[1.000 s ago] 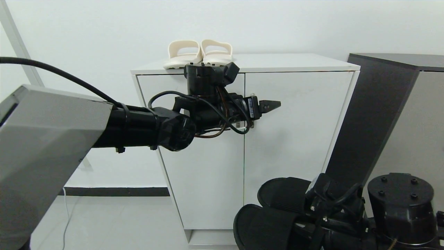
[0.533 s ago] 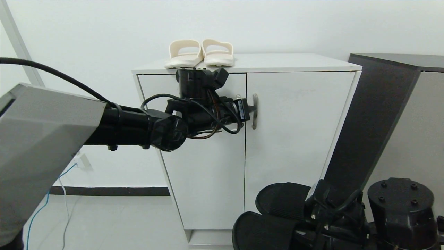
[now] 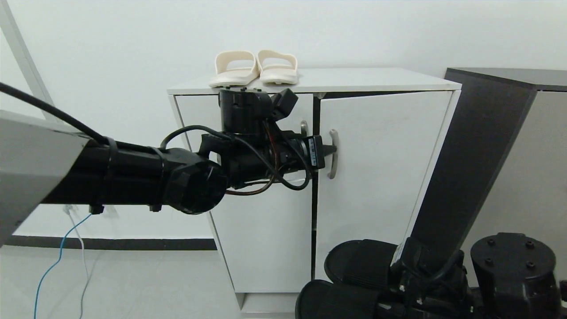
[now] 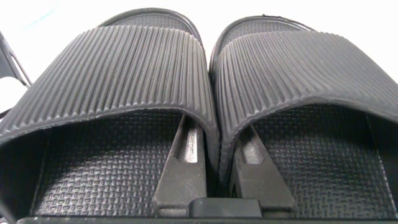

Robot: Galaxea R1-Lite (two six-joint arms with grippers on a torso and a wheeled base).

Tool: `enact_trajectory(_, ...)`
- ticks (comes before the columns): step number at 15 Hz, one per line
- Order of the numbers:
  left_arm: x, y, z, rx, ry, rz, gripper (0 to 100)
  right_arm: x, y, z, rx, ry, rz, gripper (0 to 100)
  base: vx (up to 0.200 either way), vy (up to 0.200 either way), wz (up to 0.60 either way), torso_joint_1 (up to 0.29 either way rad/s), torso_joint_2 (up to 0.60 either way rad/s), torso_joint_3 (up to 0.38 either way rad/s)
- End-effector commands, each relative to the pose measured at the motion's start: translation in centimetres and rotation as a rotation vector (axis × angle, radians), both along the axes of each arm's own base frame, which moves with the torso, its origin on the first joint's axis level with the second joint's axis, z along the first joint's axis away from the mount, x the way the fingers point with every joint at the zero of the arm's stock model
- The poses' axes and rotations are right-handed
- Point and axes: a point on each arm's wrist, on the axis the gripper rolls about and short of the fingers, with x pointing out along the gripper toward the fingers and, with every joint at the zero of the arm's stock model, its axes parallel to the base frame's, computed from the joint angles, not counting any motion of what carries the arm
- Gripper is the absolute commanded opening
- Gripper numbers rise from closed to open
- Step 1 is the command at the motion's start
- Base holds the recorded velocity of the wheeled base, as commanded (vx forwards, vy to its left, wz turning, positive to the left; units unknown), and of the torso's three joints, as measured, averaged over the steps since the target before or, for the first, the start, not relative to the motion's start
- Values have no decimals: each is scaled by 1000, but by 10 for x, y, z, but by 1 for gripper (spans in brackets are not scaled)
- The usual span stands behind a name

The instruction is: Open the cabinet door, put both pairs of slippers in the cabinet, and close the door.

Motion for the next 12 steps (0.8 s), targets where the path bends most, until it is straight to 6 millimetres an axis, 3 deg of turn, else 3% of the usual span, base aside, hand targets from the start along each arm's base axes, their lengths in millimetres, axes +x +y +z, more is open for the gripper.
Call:
enact_trajectory(1,-13,8,9,-10,-17,3,0,-1,0,0,1,-1,1,0,0,0,0,0,0,0)
enact_trajectory(5,-31,24,9,-30,-36,13,0,0,0,0,2,-2,1,0,0,0,0,0,0,0)
enact_trajectory(8,-11,32,3,-51,-47,51,0,-1,0,0,2,-2,2,0,0,0,0,0,0,0)
enact_trajectory(12,32,31,-9,-104,-44,101,0,-8,1,2,8,-5,33,0,0,0,0,0,0,0)
